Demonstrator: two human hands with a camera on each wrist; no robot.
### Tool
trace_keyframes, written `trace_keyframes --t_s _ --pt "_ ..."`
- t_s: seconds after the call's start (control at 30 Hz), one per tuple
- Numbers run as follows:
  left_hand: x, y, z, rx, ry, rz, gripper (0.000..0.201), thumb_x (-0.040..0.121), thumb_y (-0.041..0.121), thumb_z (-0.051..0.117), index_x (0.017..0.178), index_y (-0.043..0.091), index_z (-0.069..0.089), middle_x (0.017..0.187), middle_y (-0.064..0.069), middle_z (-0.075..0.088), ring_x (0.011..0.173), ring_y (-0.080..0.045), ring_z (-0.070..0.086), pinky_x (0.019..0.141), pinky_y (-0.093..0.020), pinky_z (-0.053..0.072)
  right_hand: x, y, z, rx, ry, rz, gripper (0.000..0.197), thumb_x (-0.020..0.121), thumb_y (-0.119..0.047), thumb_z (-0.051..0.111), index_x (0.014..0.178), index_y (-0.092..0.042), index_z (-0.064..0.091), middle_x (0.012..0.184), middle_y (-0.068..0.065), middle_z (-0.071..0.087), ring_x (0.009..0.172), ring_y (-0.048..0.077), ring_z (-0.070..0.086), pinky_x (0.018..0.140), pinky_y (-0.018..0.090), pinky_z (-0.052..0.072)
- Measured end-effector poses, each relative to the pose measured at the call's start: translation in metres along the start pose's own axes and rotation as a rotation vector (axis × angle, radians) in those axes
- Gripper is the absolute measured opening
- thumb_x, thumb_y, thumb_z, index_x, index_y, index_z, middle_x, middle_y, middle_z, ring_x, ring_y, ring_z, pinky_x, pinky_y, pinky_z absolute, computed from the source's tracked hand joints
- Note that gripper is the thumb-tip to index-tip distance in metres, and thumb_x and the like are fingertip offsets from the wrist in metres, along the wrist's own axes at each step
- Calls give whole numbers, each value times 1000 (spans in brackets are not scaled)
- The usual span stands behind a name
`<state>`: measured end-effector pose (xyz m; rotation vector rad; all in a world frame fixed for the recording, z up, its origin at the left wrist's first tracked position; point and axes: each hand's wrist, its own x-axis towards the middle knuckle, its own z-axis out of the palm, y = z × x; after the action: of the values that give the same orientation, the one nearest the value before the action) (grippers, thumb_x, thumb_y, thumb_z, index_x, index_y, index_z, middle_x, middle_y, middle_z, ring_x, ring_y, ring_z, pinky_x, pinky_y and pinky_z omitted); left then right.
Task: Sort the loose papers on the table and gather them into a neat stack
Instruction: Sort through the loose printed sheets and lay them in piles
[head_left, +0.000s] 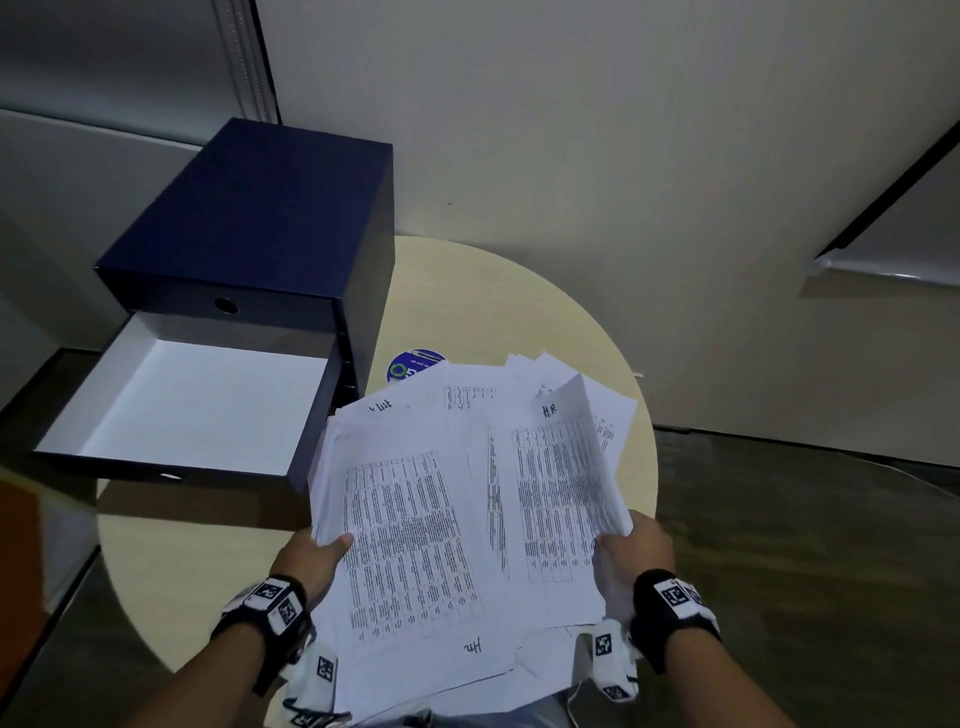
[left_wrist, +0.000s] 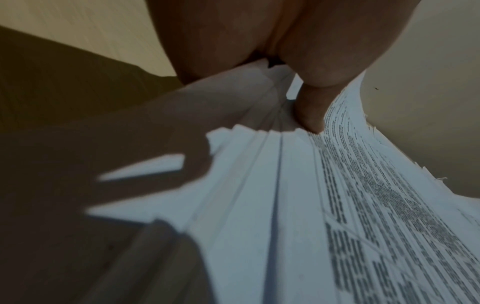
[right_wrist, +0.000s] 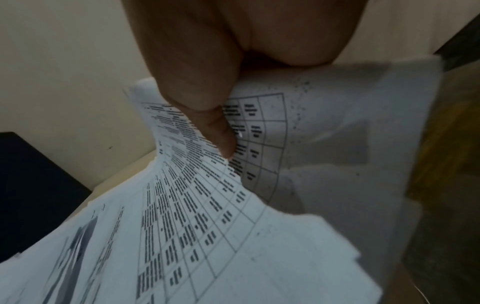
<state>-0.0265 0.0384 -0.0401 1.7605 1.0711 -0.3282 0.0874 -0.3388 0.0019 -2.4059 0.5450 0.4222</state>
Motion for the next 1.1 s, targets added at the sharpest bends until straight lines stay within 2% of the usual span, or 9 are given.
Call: trace_keyframes --t_s 0.23,0.37,0.53,0.7,0.77,0.83,0.9,1.0,1.1 --pt "5 -7 -2 -20 0 13 50 89 33 69 126 2 58 124 -18 66 111 -37 62 96 -40 48 -9 -5 22 133 -132 -71 29 84 -20 72 110 -20 58 100 7 71 87 25 68 72 31 54" --pt "5 -7 -3 -29 -18 15 47 89 34 69 125 4 60 121 -17 68 108 -36 63 95 -40 49 -13 -6 19 235 -180 -33 13 90 -17 67 102 -13 65 85 9 72 74 26 68 67 33 55" --pt "8 -10 -6 -45 -41 20 48 87 37 70 124 8 62 118 -13 70 105 -35 65 96 -41 50 2 -9 -31 427 -8 29 13 90 -20 70 103 -16 72 102 9 77 93 32 71 93 55 55" --pt "12 -13 -7 -41 -59 19 51 83 40 74 121 8 64 115 -13 72 101 -34 67 95 -43 52 -16 -49 -83 858 12 -130 30 94 0 63 123 -4 65 104 10 75 87 22 74 79 34 58" --pt "15 -15 -6 -76 -65 24 48 81 39 75 118 9 66 113 -12 73 97 -32 68 94 -42 52 -22 -58 -78 850 -90 -146 25 92 -5 67 117 -5 67 90 8 78 77 20 76 72 33 61" --pt "14 -14 -7 -141 -79 7 52 80 42 76 118 9 65 115 -10 71 99 -31 67 96 -41 51 -24 -56 -53 743 -199 -138 30 89 -10 73 118 -4 68 102 11 78 93 29 75 89 47 58" --pt "11 -11 -10 -236 -123 -29 62 78 55 74 120 12 62 121 -4 67 107 -26 63 101 -38 45 -34 -56 -20 538 -293 -156 36 87 -20 78 120 -11 67 111 3 76 100 24 72 95 46 54" --pt "17 -18 -12 -339 -219 -84 99 56 85 67 126 16 57 133 3 61 124 -19 53 109 -35 33 -43 -44 49 202 -406 -158 56 80 -41 77 130 -22 59 119 -4 73 106 19 70 93 38 54" --pt "14 -22 -11 -390 -261 -50 100 51 77 79 128 16 63 126 -1 69 117 -23 63 107 -42 41 -51 -38 93 124 -527 -94 39 77 -50 72 109 -32 58 104 -2 71 87 19 69 81 37 58"
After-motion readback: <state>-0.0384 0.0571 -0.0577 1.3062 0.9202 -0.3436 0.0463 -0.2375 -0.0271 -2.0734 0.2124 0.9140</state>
